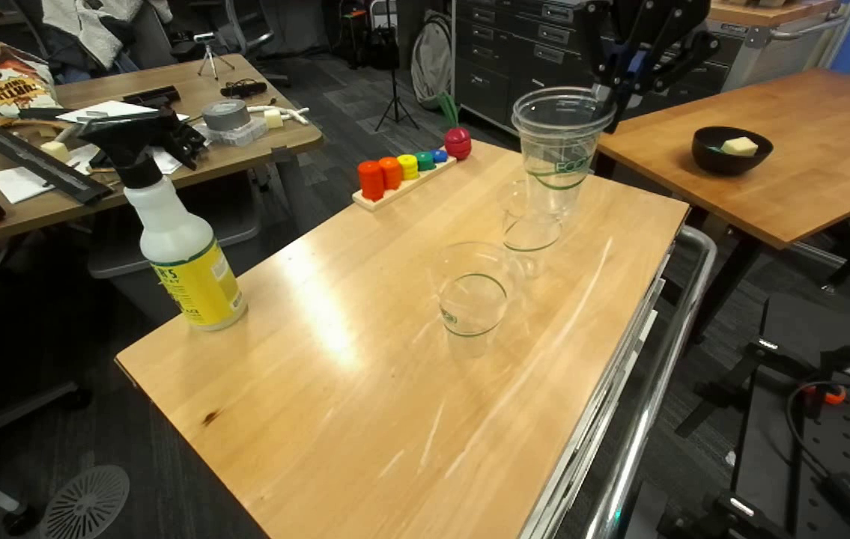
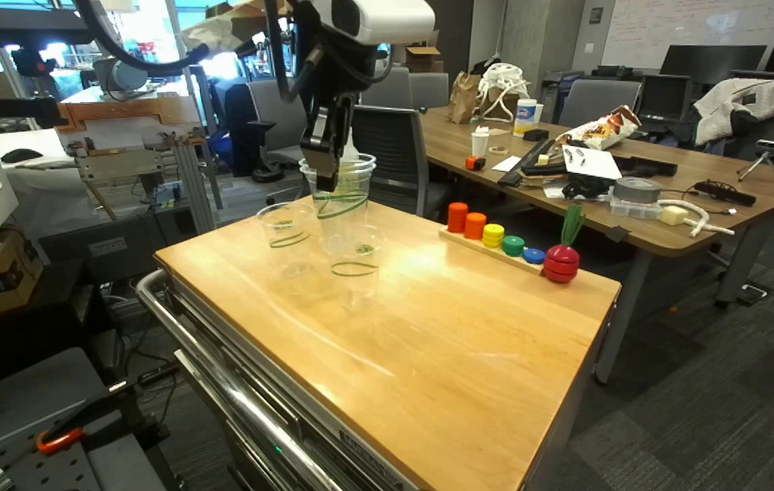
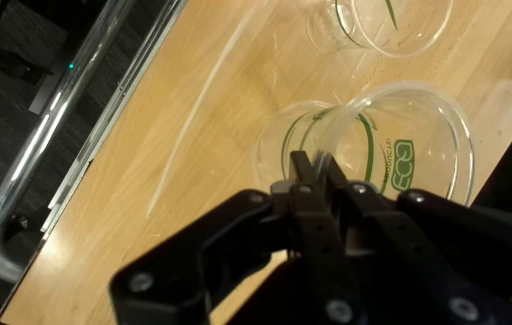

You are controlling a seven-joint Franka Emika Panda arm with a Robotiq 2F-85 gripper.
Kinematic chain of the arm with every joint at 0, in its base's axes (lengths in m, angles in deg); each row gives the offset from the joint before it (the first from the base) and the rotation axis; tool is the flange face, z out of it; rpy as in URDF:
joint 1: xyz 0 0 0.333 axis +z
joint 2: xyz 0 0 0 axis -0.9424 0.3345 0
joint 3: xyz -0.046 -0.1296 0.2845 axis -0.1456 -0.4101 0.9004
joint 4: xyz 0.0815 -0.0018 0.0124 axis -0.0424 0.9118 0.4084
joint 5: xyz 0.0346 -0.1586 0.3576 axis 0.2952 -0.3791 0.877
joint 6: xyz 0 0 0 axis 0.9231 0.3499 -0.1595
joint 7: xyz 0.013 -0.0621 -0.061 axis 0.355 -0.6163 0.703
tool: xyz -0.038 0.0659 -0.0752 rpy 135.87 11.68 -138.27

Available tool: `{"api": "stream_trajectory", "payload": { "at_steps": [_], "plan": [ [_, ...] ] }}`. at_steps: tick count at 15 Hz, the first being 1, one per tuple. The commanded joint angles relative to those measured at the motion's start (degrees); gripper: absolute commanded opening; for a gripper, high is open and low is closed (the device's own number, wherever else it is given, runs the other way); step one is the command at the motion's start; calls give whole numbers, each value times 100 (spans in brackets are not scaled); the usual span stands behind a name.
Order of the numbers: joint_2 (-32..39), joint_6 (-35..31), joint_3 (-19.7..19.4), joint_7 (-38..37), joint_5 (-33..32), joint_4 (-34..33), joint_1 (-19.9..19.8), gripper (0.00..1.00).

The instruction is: Stack the cups together

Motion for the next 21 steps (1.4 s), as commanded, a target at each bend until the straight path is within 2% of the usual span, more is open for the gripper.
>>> {"api": "stream_trajectory", "payload": {
  "at_steps": [1,9,10,12,20,21],
  "plan": [
    [128,-218,43,81,116,97,-58,2],
    [590,-750,80,357,344,78,54,4],
    [599,-763,90,408,337,86,62,28],
    [587,-722,105,536,303,102,83,39],
    [594,-615,223,524,-237,132,61,100],
    [608,-611,241,483,-353,127,56,100]
  ]
}}
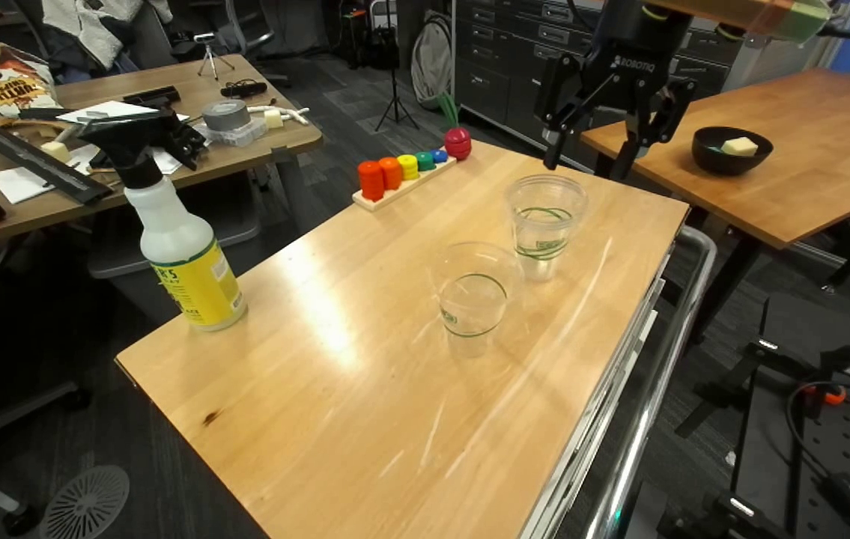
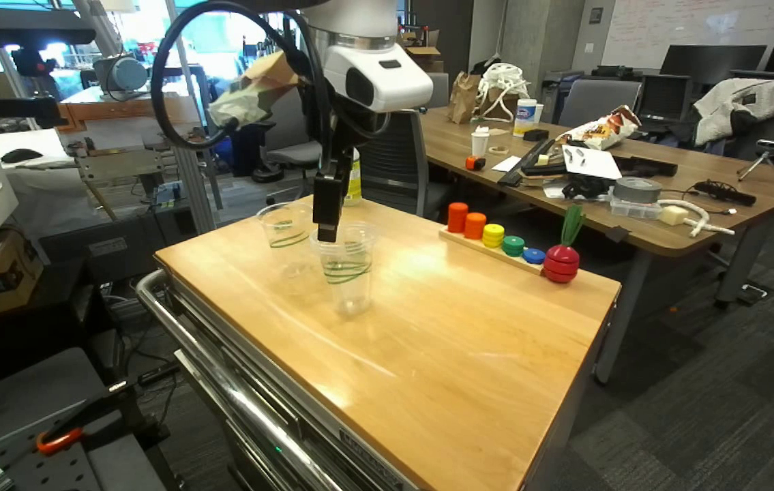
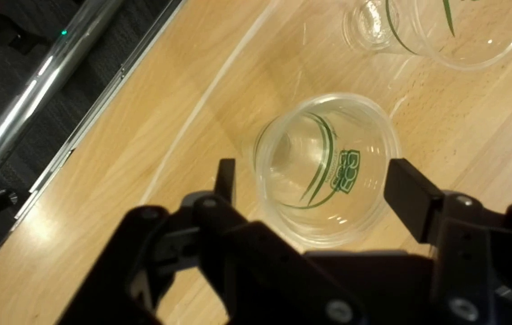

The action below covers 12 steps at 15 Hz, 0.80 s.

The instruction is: Stack the cups together

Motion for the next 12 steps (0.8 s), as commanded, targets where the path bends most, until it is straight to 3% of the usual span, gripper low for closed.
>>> {"api": "stream_trajectory", "payload": {
  "at_steps": [1,12],
  "plan": [
    [-31,10,75,-58,-357,12,-1,100],
    [567,-43,101,-695,-1906,-174,1,100]
  ]
}}
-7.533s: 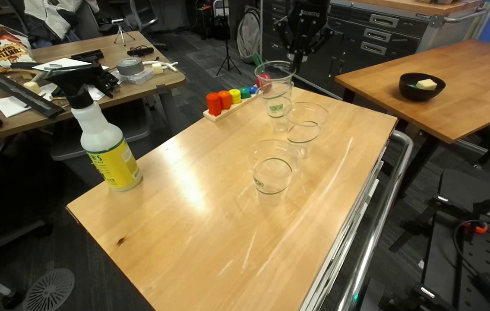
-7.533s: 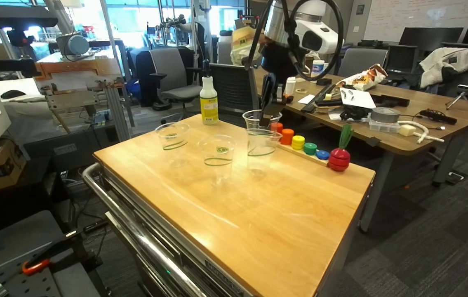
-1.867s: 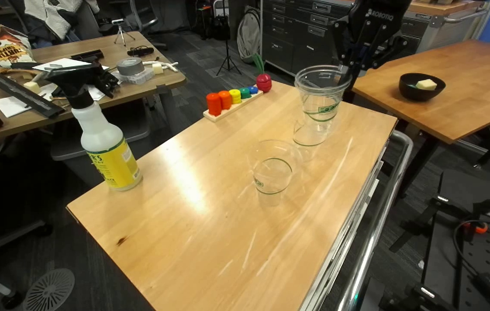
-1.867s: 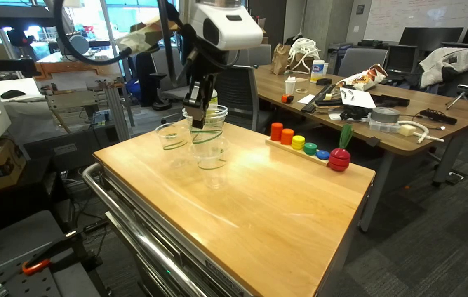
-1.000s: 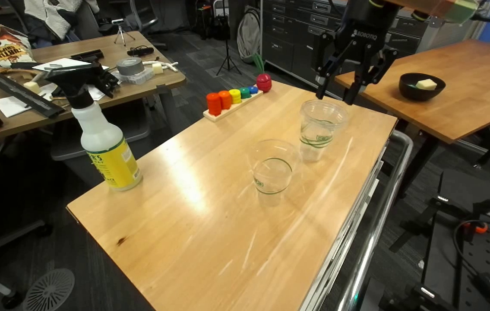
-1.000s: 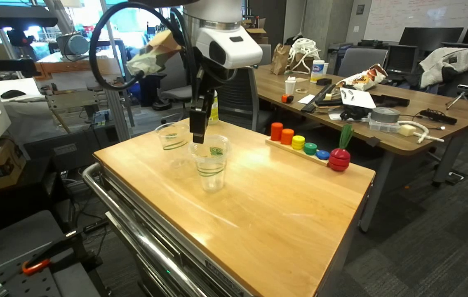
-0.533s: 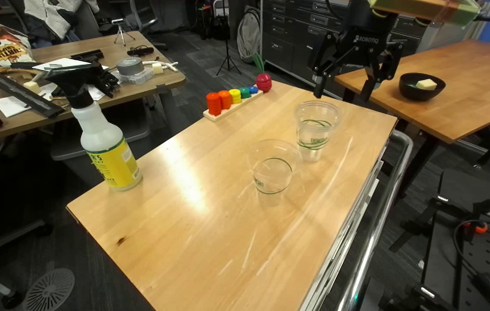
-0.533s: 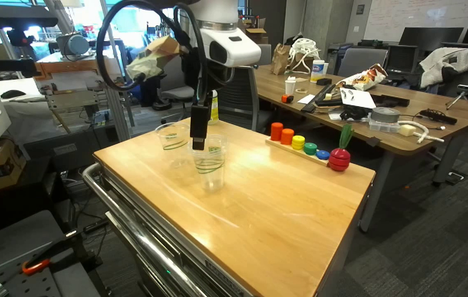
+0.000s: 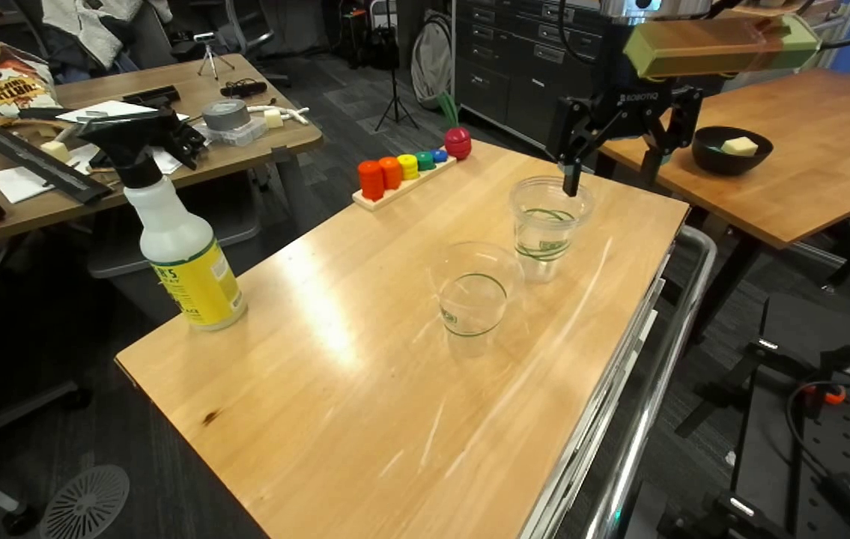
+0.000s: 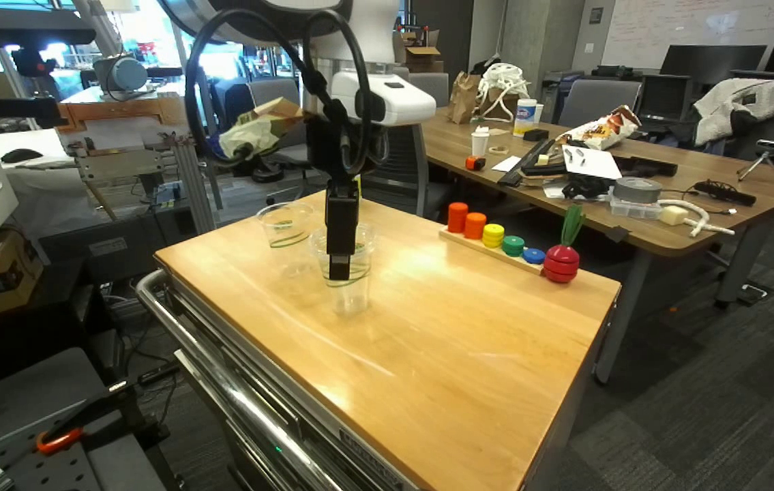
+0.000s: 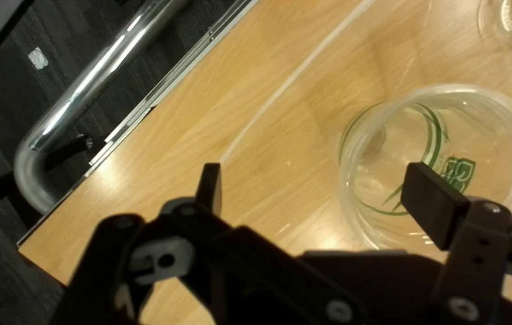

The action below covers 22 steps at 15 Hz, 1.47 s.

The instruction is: Stack the cups together

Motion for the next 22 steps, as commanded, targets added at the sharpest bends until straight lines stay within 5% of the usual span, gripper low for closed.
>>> {"api": "stream_trajectory", "payload": {
  "at_steps": [1,2,4,13,22],
  "plan": [
    [282,-66,53,-212,-321,-225,27,100],
    [364,-101,54,-207,-302,-281,50,100],
    [495,-160,60,-193,-191,-384,93,74],
    [800,-262,8,-374,-84,-688,191,4],
    [511,-362,-68,-634,589,-765,157,2]
  ]
}}
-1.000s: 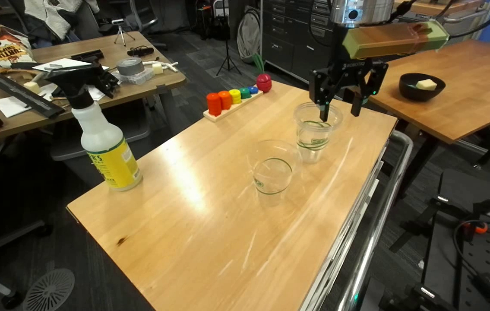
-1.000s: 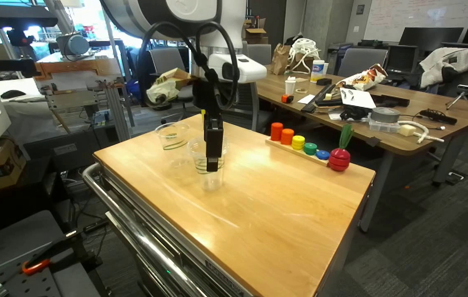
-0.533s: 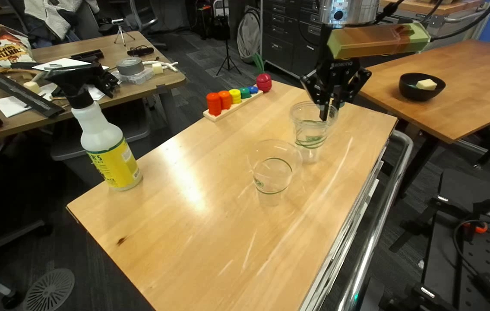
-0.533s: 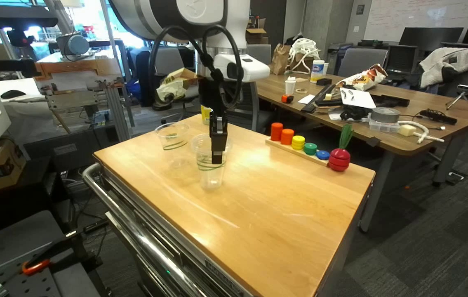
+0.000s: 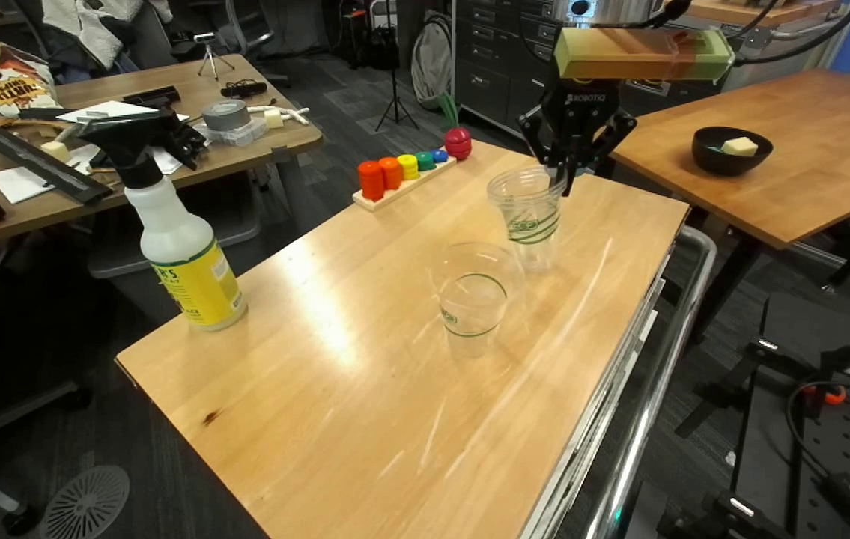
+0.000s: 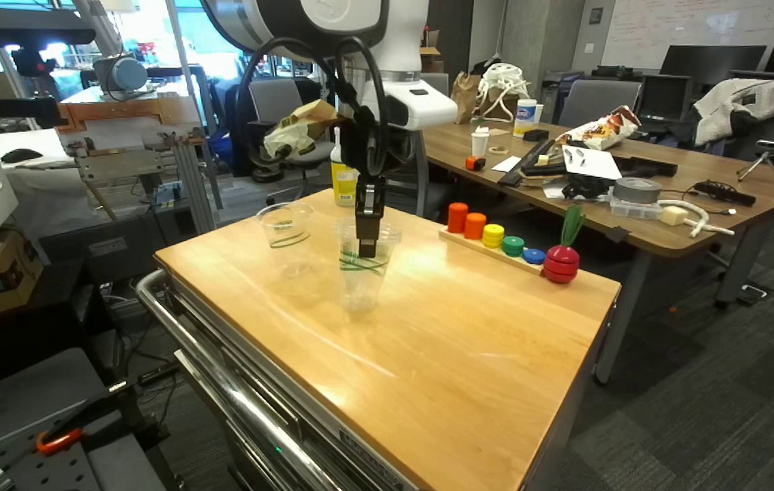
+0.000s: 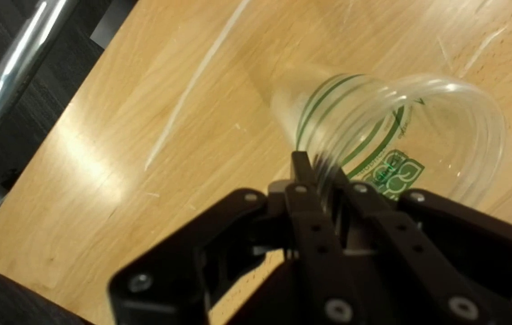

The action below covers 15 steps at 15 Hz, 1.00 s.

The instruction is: Stack the cups together

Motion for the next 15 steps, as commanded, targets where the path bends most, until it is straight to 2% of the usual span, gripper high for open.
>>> {"api": "stream_trajectory", "payload": {
  "at_steps": [1,8,11,15],
  "plan": [
    [-320,-181,-9,-62,419,-36,48,2],
    [-1554,-1185,355,268,594,356,318,2],
    [-2054,-1305,555,519,738,592,502,2],
    [-2516,-1146,742,753,963,871,687,2]
  ]
}}
